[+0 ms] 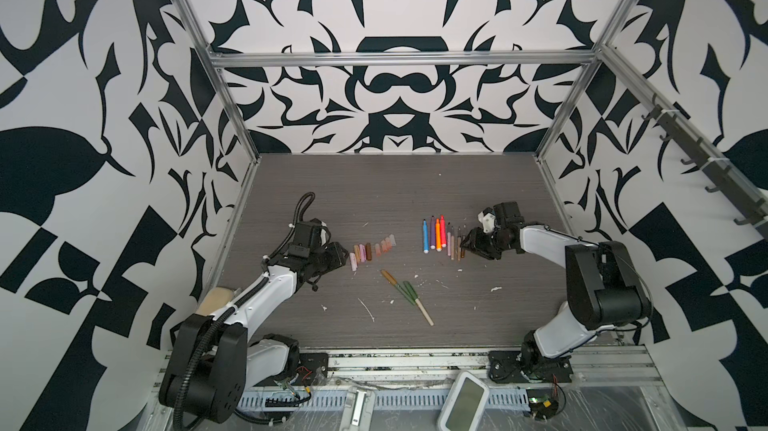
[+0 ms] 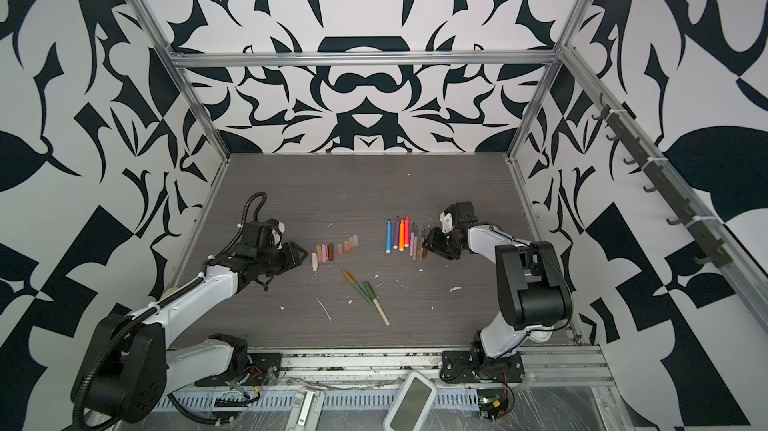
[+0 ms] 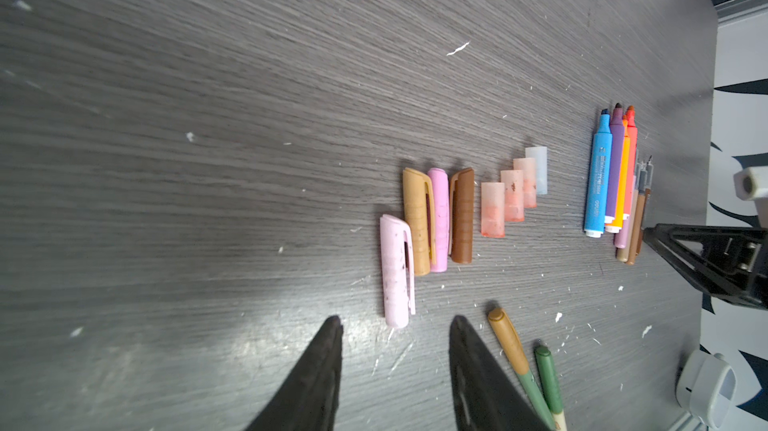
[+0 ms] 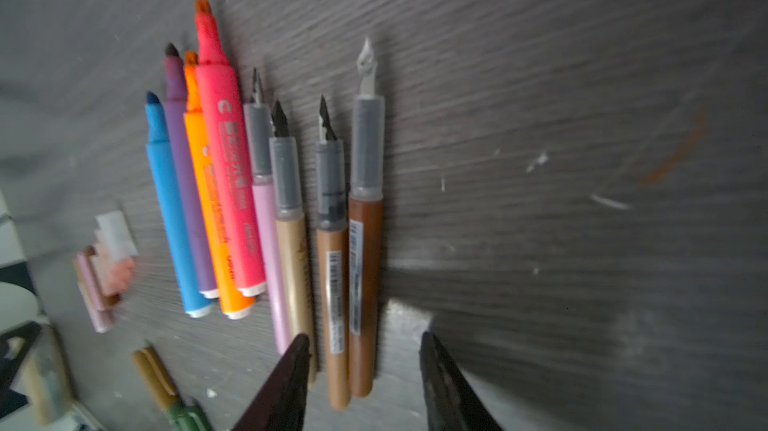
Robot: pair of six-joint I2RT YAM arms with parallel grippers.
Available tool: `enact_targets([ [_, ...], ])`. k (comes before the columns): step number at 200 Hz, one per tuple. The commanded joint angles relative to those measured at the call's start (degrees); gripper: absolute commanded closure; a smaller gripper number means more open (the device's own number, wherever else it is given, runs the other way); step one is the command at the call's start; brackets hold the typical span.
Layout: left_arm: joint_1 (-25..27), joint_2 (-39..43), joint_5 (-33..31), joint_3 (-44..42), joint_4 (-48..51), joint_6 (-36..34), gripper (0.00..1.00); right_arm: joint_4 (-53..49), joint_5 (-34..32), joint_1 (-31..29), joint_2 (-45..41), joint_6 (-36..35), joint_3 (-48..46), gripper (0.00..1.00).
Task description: Open the pen caps
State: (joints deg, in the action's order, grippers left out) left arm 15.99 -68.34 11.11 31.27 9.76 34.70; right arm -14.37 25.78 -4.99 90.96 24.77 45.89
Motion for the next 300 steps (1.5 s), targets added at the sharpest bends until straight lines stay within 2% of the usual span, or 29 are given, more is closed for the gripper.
enact_targets([
  [1,-0.1,0.7,-0.2,0.0,-0.9,0.0,0.54,-2.2,1.2,0.1,-5.0,-1.0,-0.4,0.48],
  [52,-0.1,6.2,0.0,-2.9,-2.1,-0.1,0.54,-11.7,0.0,0.1,-19.0,-1.7,-3.3,0.48],
  [116,-0.1,23.6,-1.0,-9.8,-2.5,0.2,0.52,-22.7,3.9,0.0,-33.0,-0.5,-6.9,0.5],
  [145,-0.1,29.9,-0.8,-11.9,-1.1,0.6,0.51,-22.2,5.2,-2.3,-36.5,3.3,-10.2,0.51],
  [159,-0.1,31.9,0.6,-12.6,-1.5,0.5,0.51,-21.6,3.2,-6.8,-37.0,5.4,-11.2,0.52],
  [197,-0.1,33.0,1.8,-13.1,-1.7,0.1,0.5,-17.6,-9.2,-28.2,-36.1,13.3,-11.9,0.52],
  [237,-0.1,31.3,1.4,-12.5,-1.6,0.0,0.5,-16.4,-16.5,-42.3,-32.0,16.4,-9.2,0.53],
  [273,-0.1,29.5,0.3,-11.9,-1.8,-0.2,0.51,-13.7,-21.2,-49.1,-29.6,16.8,-8.3,0.54],
  [300,-0.1,30.8,-2.3,-11.3,0.2,-0.3,0.5,-10.1,-22.0,-50.1,-28.5,16.0,-9.8,0.55],
])
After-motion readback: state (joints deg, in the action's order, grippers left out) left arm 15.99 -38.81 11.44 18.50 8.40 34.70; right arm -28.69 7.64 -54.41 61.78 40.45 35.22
